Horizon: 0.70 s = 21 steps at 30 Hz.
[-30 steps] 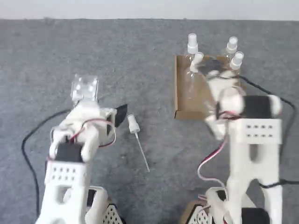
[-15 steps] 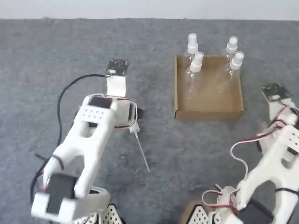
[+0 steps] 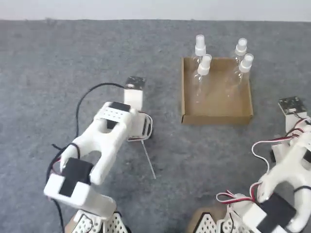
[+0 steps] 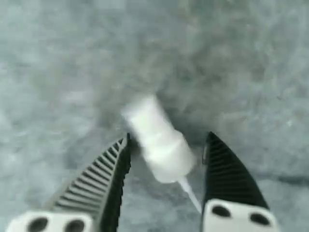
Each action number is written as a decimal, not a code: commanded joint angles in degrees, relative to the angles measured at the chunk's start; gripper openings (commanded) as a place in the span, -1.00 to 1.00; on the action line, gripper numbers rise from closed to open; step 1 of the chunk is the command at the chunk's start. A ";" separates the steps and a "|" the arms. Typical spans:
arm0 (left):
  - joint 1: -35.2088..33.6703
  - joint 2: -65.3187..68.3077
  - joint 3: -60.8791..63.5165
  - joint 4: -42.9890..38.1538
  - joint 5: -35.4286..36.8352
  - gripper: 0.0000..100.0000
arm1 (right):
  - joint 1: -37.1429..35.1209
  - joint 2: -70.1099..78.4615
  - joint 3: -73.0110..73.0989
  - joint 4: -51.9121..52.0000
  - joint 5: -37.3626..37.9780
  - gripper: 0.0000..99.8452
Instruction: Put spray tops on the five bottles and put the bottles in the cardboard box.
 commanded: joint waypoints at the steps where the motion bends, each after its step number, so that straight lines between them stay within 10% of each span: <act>1: 2.02 -0.26 -3.30 -0.44 0.00 -0.66 | 0.84 -0.40 -0.62 -1.01 0.44 -0.83; 21: 1.32 -1.23 -4.00 4.92 -18.99 -0.63 | 1.63 0.04 -0.53 -1.01 0.53 -0.83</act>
